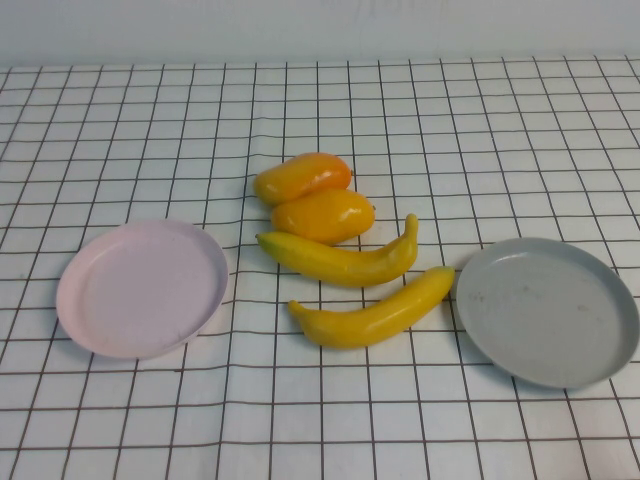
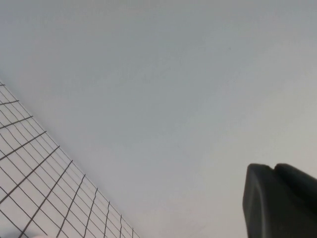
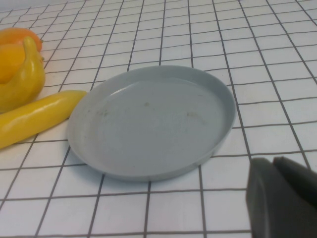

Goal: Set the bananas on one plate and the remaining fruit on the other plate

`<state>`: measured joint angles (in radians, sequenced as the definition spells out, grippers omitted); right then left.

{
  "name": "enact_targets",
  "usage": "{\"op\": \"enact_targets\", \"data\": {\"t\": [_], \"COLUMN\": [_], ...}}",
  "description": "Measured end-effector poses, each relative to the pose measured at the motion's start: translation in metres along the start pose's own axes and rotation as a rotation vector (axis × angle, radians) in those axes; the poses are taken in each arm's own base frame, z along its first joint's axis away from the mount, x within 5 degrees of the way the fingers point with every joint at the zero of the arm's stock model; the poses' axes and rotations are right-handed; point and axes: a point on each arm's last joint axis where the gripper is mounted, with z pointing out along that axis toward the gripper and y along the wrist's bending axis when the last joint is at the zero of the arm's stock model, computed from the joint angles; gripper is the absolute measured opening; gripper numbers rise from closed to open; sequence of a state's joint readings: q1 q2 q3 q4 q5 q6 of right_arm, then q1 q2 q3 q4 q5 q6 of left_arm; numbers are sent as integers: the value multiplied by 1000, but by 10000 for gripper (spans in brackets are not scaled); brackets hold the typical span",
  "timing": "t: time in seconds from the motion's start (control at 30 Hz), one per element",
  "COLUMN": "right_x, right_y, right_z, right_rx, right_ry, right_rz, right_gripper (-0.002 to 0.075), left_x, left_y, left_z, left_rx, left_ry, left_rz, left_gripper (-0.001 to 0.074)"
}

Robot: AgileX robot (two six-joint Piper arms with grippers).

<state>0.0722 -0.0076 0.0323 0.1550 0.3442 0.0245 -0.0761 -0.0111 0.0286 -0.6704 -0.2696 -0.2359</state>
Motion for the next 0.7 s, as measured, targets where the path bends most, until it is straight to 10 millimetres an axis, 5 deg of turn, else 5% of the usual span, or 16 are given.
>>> {"op": "enact_targets", "data": {"t": [0.2, 0.4, 0.53, 0.7], "right_x": [0, 0, 0, 0], "right_y": [0, 0, 0, 0], "right_z": [0, 0, 0, 0], "right_rx": [0, 0, 0, 0], "right_ry": [0, 0, 0, 0], "right_rz": [0, 0, 0, 0], "right_gripper": [-15, -15, -15, -15], "left_x": [12, -3, -21, -20], "left_y": [-1, -42, -73, -86], "left_z": [-1, 3, 25, 66], "left_rx": [-11, -10, -21, -45], "left_ry": [161, 436, 600, 876], "left_rz": [98, 482, 747, 935], "left_gripper": [-4, -4, -4, -4]}}
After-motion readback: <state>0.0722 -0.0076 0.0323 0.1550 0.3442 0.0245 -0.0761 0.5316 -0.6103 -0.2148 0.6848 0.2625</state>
